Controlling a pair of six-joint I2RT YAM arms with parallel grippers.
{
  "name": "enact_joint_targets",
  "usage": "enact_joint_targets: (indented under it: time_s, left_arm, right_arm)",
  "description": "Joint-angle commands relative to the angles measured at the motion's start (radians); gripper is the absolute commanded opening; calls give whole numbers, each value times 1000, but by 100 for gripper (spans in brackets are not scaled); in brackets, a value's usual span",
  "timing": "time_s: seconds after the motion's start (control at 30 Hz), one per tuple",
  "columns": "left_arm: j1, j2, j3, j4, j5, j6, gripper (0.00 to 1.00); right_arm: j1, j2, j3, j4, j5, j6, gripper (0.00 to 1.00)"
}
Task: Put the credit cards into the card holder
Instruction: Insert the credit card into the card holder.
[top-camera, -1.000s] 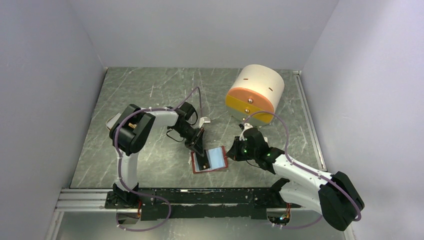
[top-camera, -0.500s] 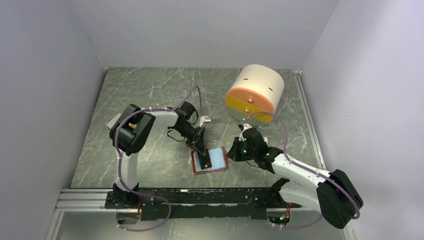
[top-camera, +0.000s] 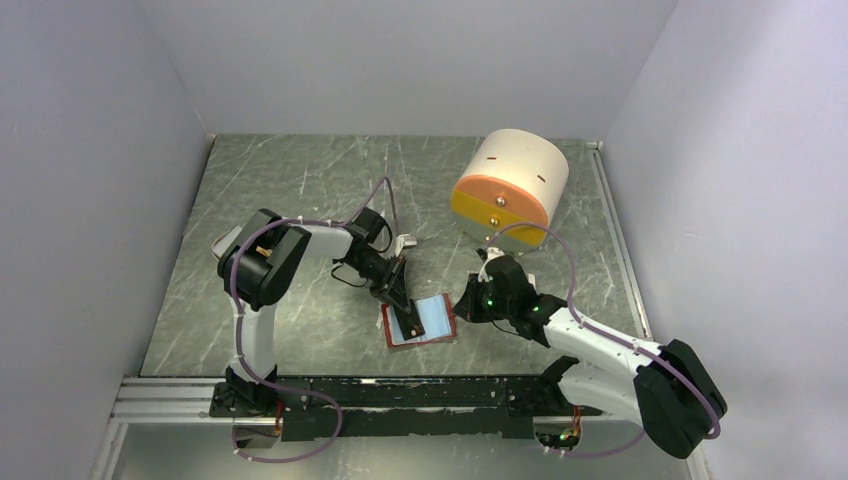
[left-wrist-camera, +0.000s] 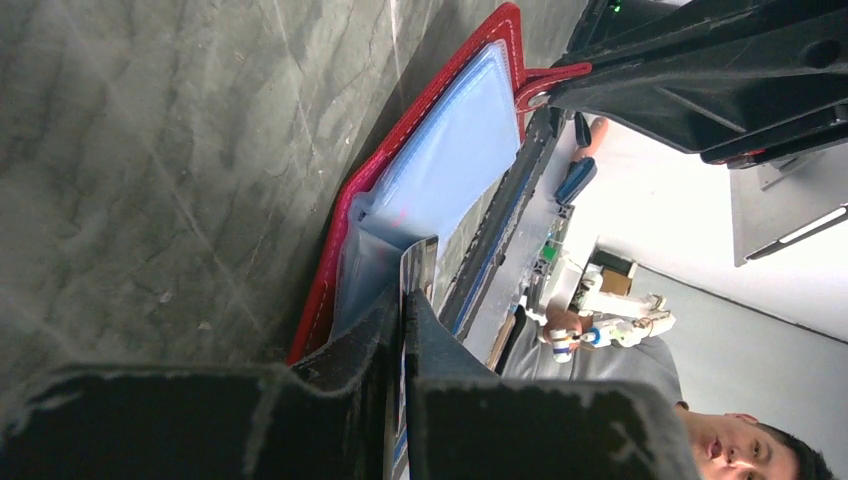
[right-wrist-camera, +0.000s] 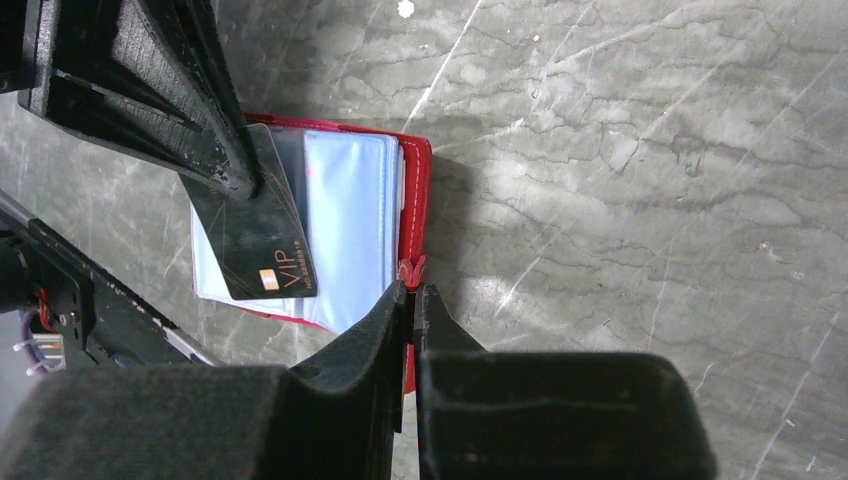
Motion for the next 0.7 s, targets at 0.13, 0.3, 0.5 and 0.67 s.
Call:
enact_joint_targets:
  time_s: [0.13, 0.3, 0.5, 0.67]
  left_arm:
    - [10, 3, -31, 143, 49, -84, 9]
    - [0, 12, -32, 160, 56, -95, 9]
    - [0, 28, -30, 129, 30, -80, 9]
    - [-10, 36, -19, 107, 4, -60, 20]
  right_arm:
    - [-11, -18, -16, 21, -15, 4, 6]
    - [-10, -12, -10, 25, -17, 5, 6]
    - [-10, -11, -8, 26, -17, 7, 6]
    - [-11, -12, -13, 28, -17, 13, 6]
